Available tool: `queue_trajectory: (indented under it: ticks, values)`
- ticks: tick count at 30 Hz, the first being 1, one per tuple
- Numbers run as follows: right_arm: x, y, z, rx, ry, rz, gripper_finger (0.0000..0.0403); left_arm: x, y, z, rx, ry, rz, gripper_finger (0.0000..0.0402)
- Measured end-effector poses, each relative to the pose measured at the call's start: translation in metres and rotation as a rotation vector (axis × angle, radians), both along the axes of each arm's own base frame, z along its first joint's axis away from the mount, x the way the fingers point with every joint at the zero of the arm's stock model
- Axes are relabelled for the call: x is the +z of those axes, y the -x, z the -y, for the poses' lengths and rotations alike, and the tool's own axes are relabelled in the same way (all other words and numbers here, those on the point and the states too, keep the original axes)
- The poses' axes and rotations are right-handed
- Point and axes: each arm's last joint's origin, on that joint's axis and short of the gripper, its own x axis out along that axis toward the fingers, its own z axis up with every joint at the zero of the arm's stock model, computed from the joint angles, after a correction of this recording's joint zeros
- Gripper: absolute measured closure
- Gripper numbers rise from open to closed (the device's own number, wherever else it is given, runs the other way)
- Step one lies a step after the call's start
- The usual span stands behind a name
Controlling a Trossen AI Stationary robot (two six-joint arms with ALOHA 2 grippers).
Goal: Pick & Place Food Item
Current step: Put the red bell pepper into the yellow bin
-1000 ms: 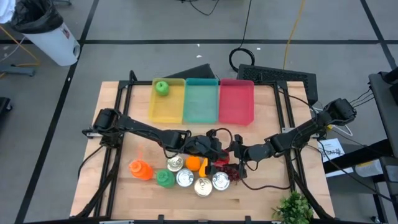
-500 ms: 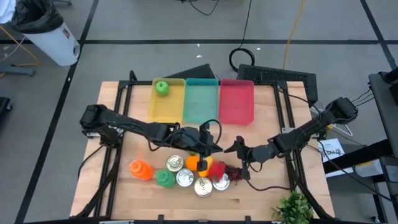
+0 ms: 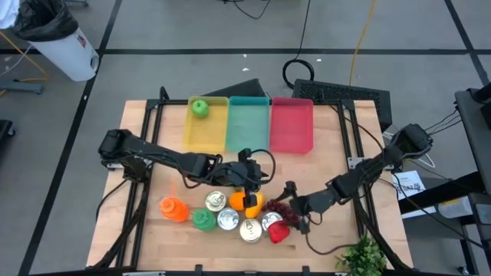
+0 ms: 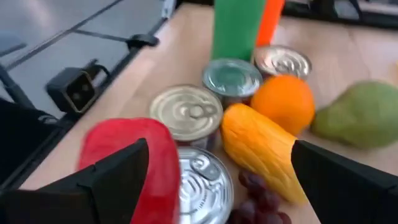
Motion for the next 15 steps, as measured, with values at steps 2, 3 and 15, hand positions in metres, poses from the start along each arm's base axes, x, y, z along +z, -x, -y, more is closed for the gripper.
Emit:
queue_trajectory:
  ticks: [2, 3, 15]
  values:
    - [0.009, 0.005, -0.002, 0.019, -0.007, 0.034, 0.0028, -0.002, 0.001, 0.001, 0.009, 0.008, -0.017, 0.0272]
    - [0.014, 0.008, -0.004, 0.028, -0.014, 0.051, 0.0028, -0.003, 0.002, 0.001, 0.011, 0.008, -0.032, 0.0256]
    - [-0.002, 0.009, -0.025, 0.074, -0.033, -0.108, 0.0028, -0.004, 0.003, -0.001, 0.031, 0.024, -0.047, 0.015]
